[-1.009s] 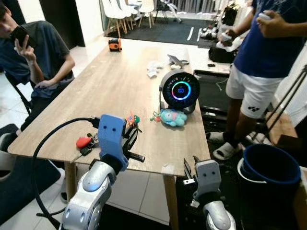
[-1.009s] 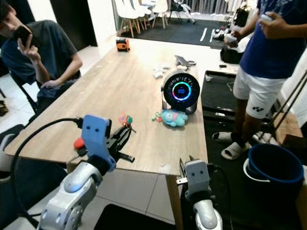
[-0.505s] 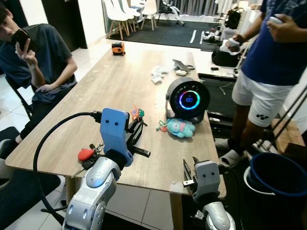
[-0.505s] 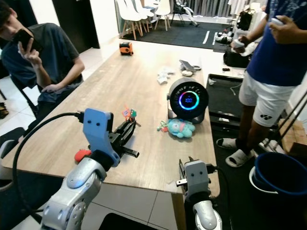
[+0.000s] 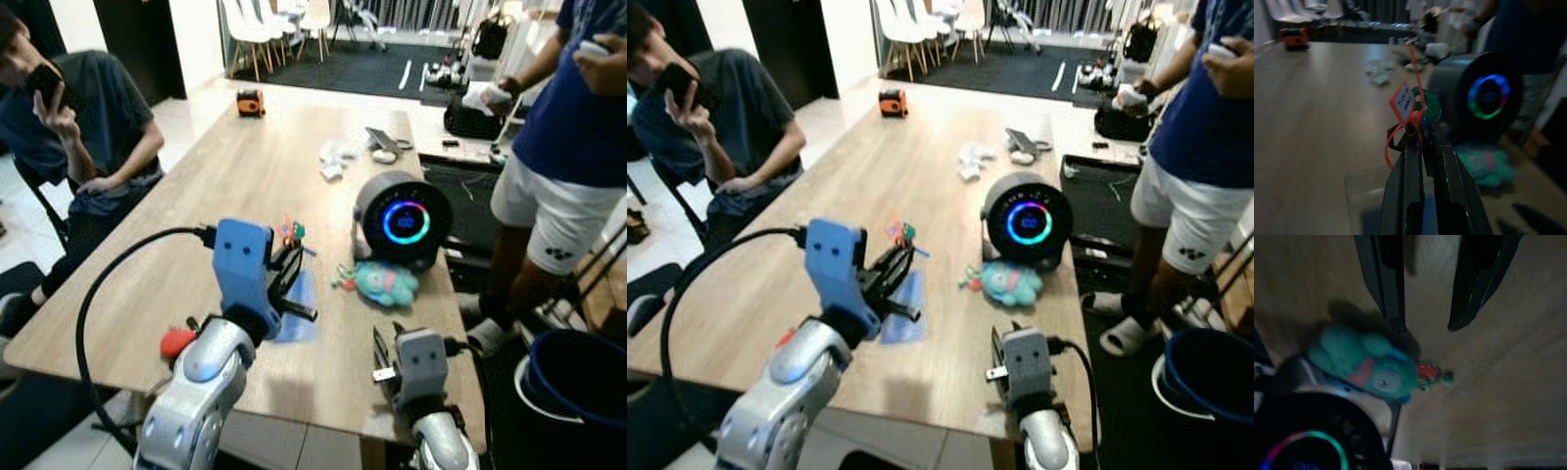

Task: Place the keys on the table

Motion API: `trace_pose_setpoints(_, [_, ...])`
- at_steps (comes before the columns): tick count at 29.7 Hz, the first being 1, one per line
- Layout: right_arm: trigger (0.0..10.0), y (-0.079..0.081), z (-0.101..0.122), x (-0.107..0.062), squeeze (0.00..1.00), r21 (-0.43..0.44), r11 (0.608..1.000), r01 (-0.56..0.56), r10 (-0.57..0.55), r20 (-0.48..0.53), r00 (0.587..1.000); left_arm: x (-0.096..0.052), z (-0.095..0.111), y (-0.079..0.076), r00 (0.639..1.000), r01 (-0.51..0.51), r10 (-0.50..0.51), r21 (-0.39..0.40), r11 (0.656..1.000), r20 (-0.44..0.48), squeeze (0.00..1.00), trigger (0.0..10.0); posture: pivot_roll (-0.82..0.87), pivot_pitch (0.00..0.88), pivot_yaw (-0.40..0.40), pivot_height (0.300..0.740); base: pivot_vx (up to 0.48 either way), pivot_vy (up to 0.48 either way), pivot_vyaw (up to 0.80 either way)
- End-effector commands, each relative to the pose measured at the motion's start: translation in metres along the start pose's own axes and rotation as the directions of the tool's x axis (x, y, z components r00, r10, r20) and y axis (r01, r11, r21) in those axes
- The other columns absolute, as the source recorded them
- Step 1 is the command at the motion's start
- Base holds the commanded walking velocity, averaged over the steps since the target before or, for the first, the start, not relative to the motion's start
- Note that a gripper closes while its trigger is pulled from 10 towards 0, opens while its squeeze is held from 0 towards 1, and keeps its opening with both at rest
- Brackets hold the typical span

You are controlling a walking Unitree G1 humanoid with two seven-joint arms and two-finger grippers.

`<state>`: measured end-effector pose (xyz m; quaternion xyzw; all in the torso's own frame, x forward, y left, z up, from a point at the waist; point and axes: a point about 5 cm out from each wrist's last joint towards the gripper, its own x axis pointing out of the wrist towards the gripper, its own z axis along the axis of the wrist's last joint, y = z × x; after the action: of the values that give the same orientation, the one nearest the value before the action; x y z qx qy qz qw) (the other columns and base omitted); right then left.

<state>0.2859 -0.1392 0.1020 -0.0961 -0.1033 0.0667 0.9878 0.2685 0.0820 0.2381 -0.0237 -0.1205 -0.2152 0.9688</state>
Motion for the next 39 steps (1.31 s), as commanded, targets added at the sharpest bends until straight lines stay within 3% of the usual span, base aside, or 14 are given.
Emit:
trace_pose_setpoints(1, [10.0,0.000,-0.009,-0.008,0.00,-0.004,1.000,0.003,-0.003,-0.042,0.999,-0.003,-0.004,-0.004,0.999,0.028,-0.027,0.048,0.998,-0.034,0.00,10.0,0.15,0.156,0.046,0.740,0.000,0.000,0.00])
trace_pose_setpoints(4, [10.0,0.001,-0.009,-0.008,0.00,-0.003,1.000,0.003,-0.003,-0.042,0.999,-0.003,-0.005,-0.005,0.999,0.033,-0.030,0.065,0.997,-0.044,0.00,10.0,0.15,0.156,0.047,0.740,0.000,0.000,0.00])
trace_pose_setpoints(5, [10.0,0.001,-0.009,-0.008,0.00,-0.003,1.000,0.004,-0.005,-0.043,0.999,-0.004,-0.009,-0.005,0.995,0.061,-0.049,0.137,0.989,-0.087,0.00,10.0,0.15,0.160,0.051,0.740,0.000,0.000,0.00])
trace_pose_setpoints(8, [10.0,0.001,-0.009,-0.009,0.00,-0.002,1.000,0.006,-0.006,-0.044,0.999,-0.005,-0.012,-0.005,0.990,0.082,-0.056,0.199,0.977,-0.130,0.00,10.0,0.15,0.162,0.052,0.740,0.000,0.000,0.00])
trace_pose_setpoints(15, [10.0,0.002,-0.010,-0.010,0.00,0.002,1.000,0.009,-0.009,-0.047,0.999,-0.006,-0.021,-0.007,0.972,0.114,-0.065,0.208,0.971,-0.227,0.00,10.0,0.15,0.166,0.056,0.740,0.000,0.000,0.00])
trace_pose_setpoints(20, [10.0,0.002,-0.009,-0.010,0.00,0.004,1.000,0.010,-0.010,-0.044,0.999,-0.009,-0.042,-0.003,0.933,0.047,0.011,0.150,0.988,-0.361,0.00,10.0,0.15,0.178,0.062,0.740,0.000,0.000,0.00])
trace_pose_setpoints(25, [10.0,0.002,-0.008,-0.010,0.00,0.006,1.000,0.011,-0.011,-0.041,0.999,-0.013,-0.054,0.002,0.900,0.010,0.050,0.136,0.991,-0.434,0.00,10.0,0.16,0.188,0.066,0.740,0.000,0.000,0.00])
trace_pose_setpoints(31, [10.0,0.003,-0.005,-0.007,0.00,0.011,1.000,0.015,-0.014,-0.033,0.999,-0.014,-0.080,0.014,0.862,-0.119,0.209,0.216,0.969,-0.462,0.00,10.0,0.16,0.196,0.067,0.740,0.000,0.000,0.00])
trace_pose_setpoints(35, [10.0,0.003,-0.004,-0.005,0.00,0.014,1.000,0.016,-0.015,-0.028,0.999,-0.008,-0.088,0.011,0.875,-0.180,0.241,0.178,0.967,-0.420,0.00,10.0,0.15,0.198,0.065,0.740,0.000,0.000,0.00])
trace_pose_setpoints(36, [10.0,0.004,-0.004,-0.005,0.00,0.015,1.000,0.015,-0.015,-0.027,1.000,-0.006,-0.090,0.010,0.876,-0.198,0.255,0.178,0.964,-0.408,0.07,10.0,0.15,0.198,0.065,0.740,0.000,0.000,0.00])
trace_pose_setpoints(37, [10.0,0.004,-0.004,-0.005,0.00,0.015,1.000,0.015,-0.015,-0.027,1.000,-0.006,-0.090,0.010,0.876,-0.198,0.255,0.178,0.964,-0.408,0.07,10.0,0.15,0.198,0.065,0.740,0.000,0.000,0.00])
trace_pose_setpoints(38, [10.0,0.004,-0.004,-0.005,0.00,0.016,1.000,0.014,-0.014,-0.027,1.000,-0.004,-0.091,0.009,0.878,-0.201,0.258,0.178,0.963,-0.402,0.29,10.0,0.15,0.198,0.066,0.740,0.000,0.000,0.00])
trace_pose_setpoints(39, [10.0,0.004,-0.004,-0.005,0.00,0.016,1.000,0.014,-0.014,-0.027,1.000,-0.004,-0.091,0.009,0.878,-0.201,0.258,0.178,0.963,-0.402,0.29,10.0,0.15,0.198,0.066,0.740,0.000,0.000,0.00])
